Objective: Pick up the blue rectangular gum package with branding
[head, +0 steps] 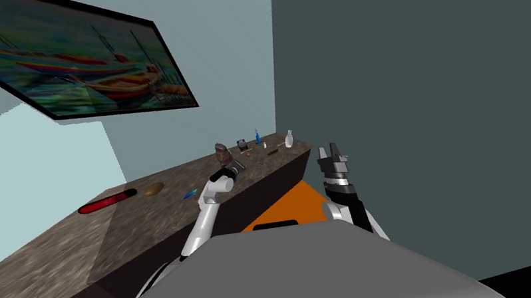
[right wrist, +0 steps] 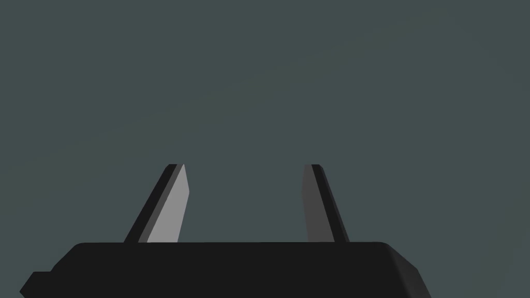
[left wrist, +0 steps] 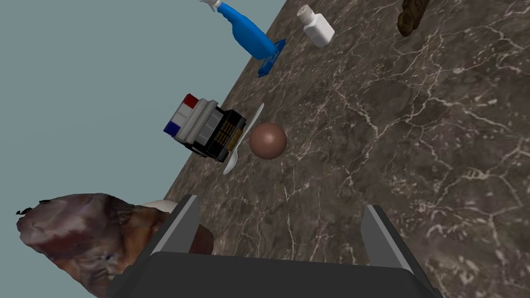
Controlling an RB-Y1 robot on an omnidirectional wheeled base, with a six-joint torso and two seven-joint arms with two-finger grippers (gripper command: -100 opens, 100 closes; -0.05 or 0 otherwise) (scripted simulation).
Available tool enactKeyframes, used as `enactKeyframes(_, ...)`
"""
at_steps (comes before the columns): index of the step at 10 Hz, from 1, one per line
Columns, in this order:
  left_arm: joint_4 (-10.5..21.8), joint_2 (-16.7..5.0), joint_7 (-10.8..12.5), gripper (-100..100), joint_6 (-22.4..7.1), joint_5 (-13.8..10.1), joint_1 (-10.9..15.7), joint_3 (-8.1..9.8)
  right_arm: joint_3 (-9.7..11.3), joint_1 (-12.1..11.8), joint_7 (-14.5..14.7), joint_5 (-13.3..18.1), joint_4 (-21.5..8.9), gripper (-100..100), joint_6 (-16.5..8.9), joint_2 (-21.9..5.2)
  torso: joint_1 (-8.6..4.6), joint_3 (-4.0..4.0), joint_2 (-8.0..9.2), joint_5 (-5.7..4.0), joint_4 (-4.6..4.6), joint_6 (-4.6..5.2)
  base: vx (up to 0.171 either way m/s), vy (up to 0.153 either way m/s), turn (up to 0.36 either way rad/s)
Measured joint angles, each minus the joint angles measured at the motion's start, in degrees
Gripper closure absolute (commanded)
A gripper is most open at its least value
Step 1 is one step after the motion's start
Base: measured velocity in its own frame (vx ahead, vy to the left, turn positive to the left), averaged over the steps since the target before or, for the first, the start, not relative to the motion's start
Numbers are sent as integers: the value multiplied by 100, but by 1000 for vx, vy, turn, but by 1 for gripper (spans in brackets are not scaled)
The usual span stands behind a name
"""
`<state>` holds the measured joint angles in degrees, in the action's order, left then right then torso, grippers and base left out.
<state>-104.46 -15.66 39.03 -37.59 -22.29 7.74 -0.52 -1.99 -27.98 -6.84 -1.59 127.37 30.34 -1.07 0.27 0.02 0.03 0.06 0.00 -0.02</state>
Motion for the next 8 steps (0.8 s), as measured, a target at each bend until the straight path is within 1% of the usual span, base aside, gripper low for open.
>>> enactKeyframes(2,173,-16,83,-100,-338,-70,159,-5,0,0,0,0,0,0,0,0,3,-1,-1,1,-1,0,-10,82,-76)
enactKeyframes(3,201,-23,118,-100,-511,-94,195,-5,0,-1,0,0,0,0,0,0,2,-1,-2,1,0,-3,-6,34,5)
enactKeyframes(4,248,-39,127,-100,-634,-119,234,0,0,-1,0,0,0,0,0,0,-11,-1,-3,-1,-1,-3,-21,53,-84)
enactKeyframes(5,370,-57,154,-100,-774,-163,338,0,0,0,0,0,0,0,0,0,-8,0,1,-2,0,0,-20,66,-61)
enactKeyframes(8,548,-113,241,-100,-1279,-270,519,11,0,-1,0,0,0,0,0,0,4,0,-1,2,-1,-3,-22,88,-83)
